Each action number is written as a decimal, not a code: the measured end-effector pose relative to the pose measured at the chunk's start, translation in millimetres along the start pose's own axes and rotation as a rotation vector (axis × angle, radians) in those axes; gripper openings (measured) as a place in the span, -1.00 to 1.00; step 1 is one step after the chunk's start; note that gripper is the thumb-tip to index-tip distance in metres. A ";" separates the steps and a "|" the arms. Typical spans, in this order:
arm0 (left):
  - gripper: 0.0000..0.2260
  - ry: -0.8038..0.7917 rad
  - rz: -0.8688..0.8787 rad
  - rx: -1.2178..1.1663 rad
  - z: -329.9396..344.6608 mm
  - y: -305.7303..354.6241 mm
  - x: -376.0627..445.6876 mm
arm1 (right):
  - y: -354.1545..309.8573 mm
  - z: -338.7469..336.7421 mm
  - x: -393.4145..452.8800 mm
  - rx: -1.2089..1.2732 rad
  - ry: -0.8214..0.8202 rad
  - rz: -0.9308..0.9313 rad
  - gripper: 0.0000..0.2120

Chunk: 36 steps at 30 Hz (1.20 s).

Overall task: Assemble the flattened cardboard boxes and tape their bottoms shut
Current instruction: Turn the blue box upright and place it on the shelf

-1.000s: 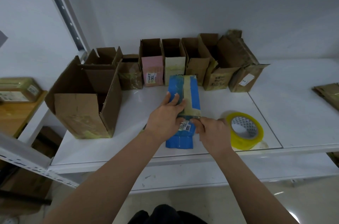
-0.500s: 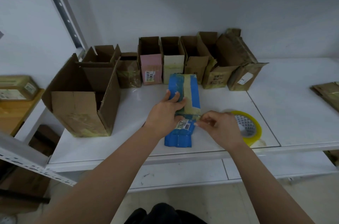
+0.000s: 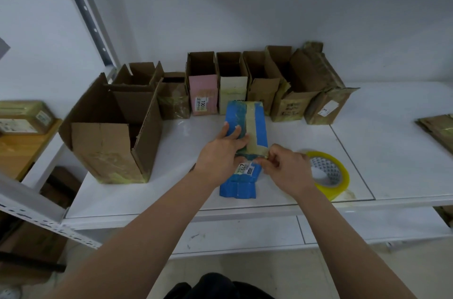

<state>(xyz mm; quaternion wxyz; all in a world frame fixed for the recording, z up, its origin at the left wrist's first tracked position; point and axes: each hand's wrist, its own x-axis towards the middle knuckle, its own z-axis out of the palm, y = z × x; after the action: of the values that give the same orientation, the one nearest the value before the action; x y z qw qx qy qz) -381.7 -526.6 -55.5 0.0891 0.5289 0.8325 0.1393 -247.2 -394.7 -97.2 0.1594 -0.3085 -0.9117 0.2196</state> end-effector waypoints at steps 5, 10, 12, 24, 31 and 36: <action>-0.42 -0.018 -0.067 -0.126 -10.3 -1.7 -0.7 | -2.8 -22.0 -2.8 0.282 0.000 0.141 -0.55; -0.23 0.230 -0.161 -0.018 -15.2 28.9 7.0 | 8.9 -20.8 -3.7 0.276 -0.005 0.207 -0.74; -0.14 0.177 -0.200 0.010 -11.8 41.9 12.0 | 11.7 -15.0 -5.2 0.282 -0.036 0.229 -0.76; -0.31 0.230 -0.292 -0.126 -3.6 14.6 10.0 | 13.8 -0.5 -13.5 0.403 -0.066 0.297 -0.87; -0.72 0.454 -0.222 -1.291 -18.9 14.2 -15.8 | -3.2 -21.9 -3.0 0.607 0.036 0.419 -0.83; -0.78 0.410 -0.363 -1.517 -12.7 11.0 -18.8 | -30.0 -41.7 -5.1 0.940 -0.045 0.480 -0.83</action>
<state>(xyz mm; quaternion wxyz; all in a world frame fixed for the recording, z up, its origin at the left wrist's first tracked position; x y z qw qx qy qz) -368.1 -540.9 -39.9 0.2907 0.1449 0.5838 0.7441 -240.3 -406.7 -47.4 0.2061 -0.3992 -0.6216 0.6417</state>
